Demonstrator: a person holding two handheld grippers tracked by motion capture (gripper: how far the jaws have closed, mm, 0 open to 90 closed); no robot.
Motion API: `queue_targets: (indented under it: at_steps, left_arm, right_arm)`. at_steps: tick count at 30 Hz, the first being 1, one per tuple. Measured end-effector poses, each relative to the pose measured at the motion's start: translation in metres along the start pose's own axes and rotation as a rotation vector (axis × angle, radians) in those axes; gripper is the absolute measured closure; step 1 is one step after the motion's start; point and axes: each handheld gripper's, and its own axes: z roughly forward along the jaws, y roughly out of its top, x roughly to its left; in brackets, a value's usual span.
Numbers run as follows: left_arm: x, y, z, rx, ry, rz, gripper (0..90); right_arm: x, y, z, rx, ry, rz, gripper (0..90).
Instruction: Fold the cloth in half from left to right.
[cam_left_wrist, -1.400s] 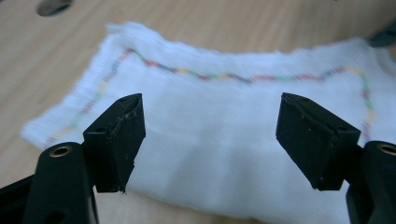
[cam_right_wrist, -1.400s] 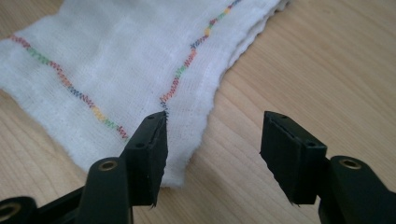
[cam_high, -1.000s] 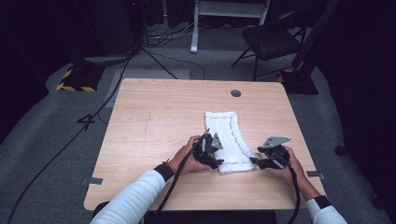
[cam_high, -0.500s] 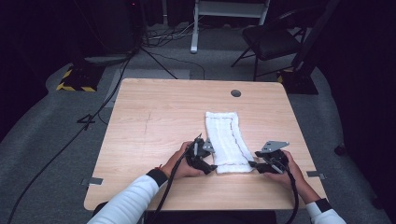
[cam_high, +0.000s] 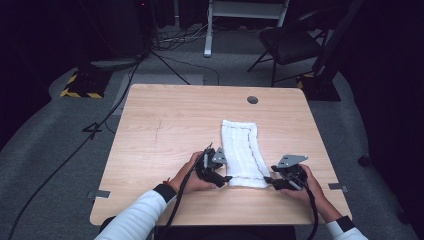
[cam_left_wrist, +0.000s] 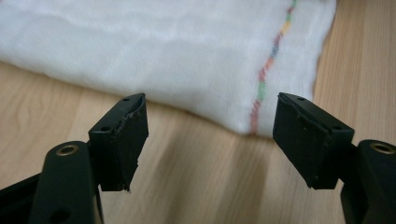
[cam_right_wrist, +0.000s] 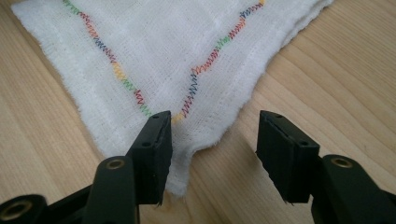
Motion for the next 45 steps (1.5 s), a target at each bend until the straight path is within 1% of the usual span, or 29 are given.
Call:
queue_targets:
  at_steps: [2, 3, 4, 5, 7, 9, 11, 15, 17, 20, 21, 22, 24, 25, 27, 28, 30, 33, 34, 35, 36, 37, 38, 39, 40, 41, 43, 44, 45]
  left_arm:
    - [0.0, 0.005, 0.006, 0.013, 0.005, -0.009, 26.9]
    - [-0.002, 0.008, 0.01, 0.026, 0.004, 0.021, 27.1]
    - [-0.004, 0.008, 0.014, 0.041, 0.017, 0.044, 27.1]
    - [-0.004, 0.008, 0.017, 0.061, 0.013, 0.05, 27.1]
    - [-0.004, 0.004, 0.021, 0.079, 0.003, 0.043, 27.2]
    - [-0.002, 0.003, 0.021, 0.076, -0.009, 0.017, 27.5]
    - [-0.002, 0.002, 0.021, 0.086, -0.013, 0.015, 27.8]
    - [-0.006, -0.003, 0.015, 0.098, -0.041, 0.016, 28.3]
    - [-0.009, -0.007, 0.011, 0.104, -0.053, 0.01, 28.3]
    - [-0.016, -0.014, 0.005, 0.105, -0.062, 0.013, 28.1]
    - [-0.018, -0.016, 0.003, 0.11, -0.063, 0.015, 28.1]
    - [-0.021, -0.017, 0.001, 0.111, -0.062, 0.017, 27.9]
    - [-0.027, -0.02, -0.003, 0.111, -0.05, 0.04, 27.6]
    - [-0.029, -0.021, -0.004, 0.112, -0.044, 0.043, 27.5]
    - [-0.03, -0.023, -0.009, 0.1, -0.027, 0.052, 26.0]
    - [-0.03, -0.023, -0.009, 0.1, -0.027, 0.052, 23.6]
    - [-0.026, -0.021, -0.014, 0.083, -0.021, 0.054, 23.4]
    - [-0.016, -0.016, -0.021, 0.047, 0.007, 0.021, 22.5]
    - [-0.011, -0.013, -0.023, 0.038, 0.024, 0.014, 22.5]
    - [-0.007, -0.011, -0.026, 0.032, 0.041, 0.011, 21.9]
    - [-0.003, -0.008, -0.028, 0.025, 0.057, 0.011, 21.9]
    - [0.002, -0.006, -0.03, 0.02, 0.074, 0.009, 21.9]
    - [0.008, -0.002, -0.032, 0.004, 0.107, 0.009, 21.9]
    - [0.012, 0.0, -0.033, 0.001, 0.129, 0.006, 22.0]
    - [0.018, 0.003, -0.033, -0.001, 0.147, -0.003, 22.0]
    - [0.024, 0.006, -0.034, -0.008, 0.161, -0.009, 22.0]
    - [0.034, 0.01, -0.035, -0.022, 0.185, -0.021, 22.2]
    - [0.039, 0.012, -0.035, -0.033, 0.188, -0.035, 22.9]
    - [0.044, 0.014, -0.035, -0.036, 0.19, -0.046, 22.8]
  right_arm:
    - [0.001, 0.001, 0.0, 0.001, 0.0, -0.001, 45.3]
    - [0.001, 0.001, 0.0, 0.002, -0.004, -0.001, 45.2]
    - [0.001, 0.001, 0.0, 0.002, -0.006, -0.002, 45.5]
    - [0.001, 0.001, 0.0, 0.002, -0.006, -0.002, 45.5]
    - [0.002, 0.001, 0.0, 0.0, -0.005, -0.001, 45.8]
    - [0.001, 0.0, 0.0, -0.001, 0.001, 0.008, 46.5]
    - [0.001, 0.0, 0.001, -0.004, 0.008, 0.018, 46.8]
    - [0.007, -0.001, 0.0, -0.002, 0.022, 0.024, 46.9]
    - [0.013, -0.003, -0.002, -0.005, 0.046, 0.032, 46.7]
    - [0.022, -0.004, -0.003, 0.001, 0.062, 0.029, 43.8]
    - [0.022, -0.004, -0.003, 0.001, 0.062, 0.029, 43.8]
    - [0.026, -0.004, -0.004, 0.006, 0.068, 0.016, 40.3]
    - [0.028, -0.004, -0.004, 0.009, 0.072, 0.009, 38.3]
    - [0.031, -0.003, -0.005, 0.016, 0.081, -0.014, 35.6]
    - [0.033, 0.0, -0.007, 0.011, 0.088, -0.037, 34.3]
    - [0.033, 0.0, -0.007, 0.011, 0.088, -0.037, 34.3]
    - [0.031, 0.006, -0.015, -0.029, 0.09, -0.045, 34.0]
    - [0.024, 0.013, -0.022, -0.064, 0.048, -0.061, 34.3]
    - [0.024, 0.013, -0.022, -0.064, 0.048, -0.061, 34.3]
    - [0.019, 0.017, -0.024, -0.083, 0.039, -0.055, 34.7]
    - [0.009, 0.022, -0.025, -0.103, 0.018, -0.045, 35.1]
    - [0.009, 0.022, -0.025, -0.103, 0.018, -0.045, 35.1]
    - [0.004, 0.026, -0.024, -0.108, 0.011, -0.038, 35.3]
    - [-0.007, 0.034, -0.021, -0.117, -0.018, -0.045, 36.2]
    - [-0.013, 0.038, -0.019, -0.121, -0.025, -0.035, 36.2]
    - [-0.013, 0.038, -0.019, -0.121, -0.025, -0.035, 36.2]
    - [-0.024, 0.047, -0.012, -0.127, -0.04, -0.018, 36.4]
    - [-0.03, 0.051, -0.008, -0.122, -0.056, -0.013, 36.3]
    - [-0.035, 0.055, -0.005, -0.12, -0.057, -0.001, 36.4]
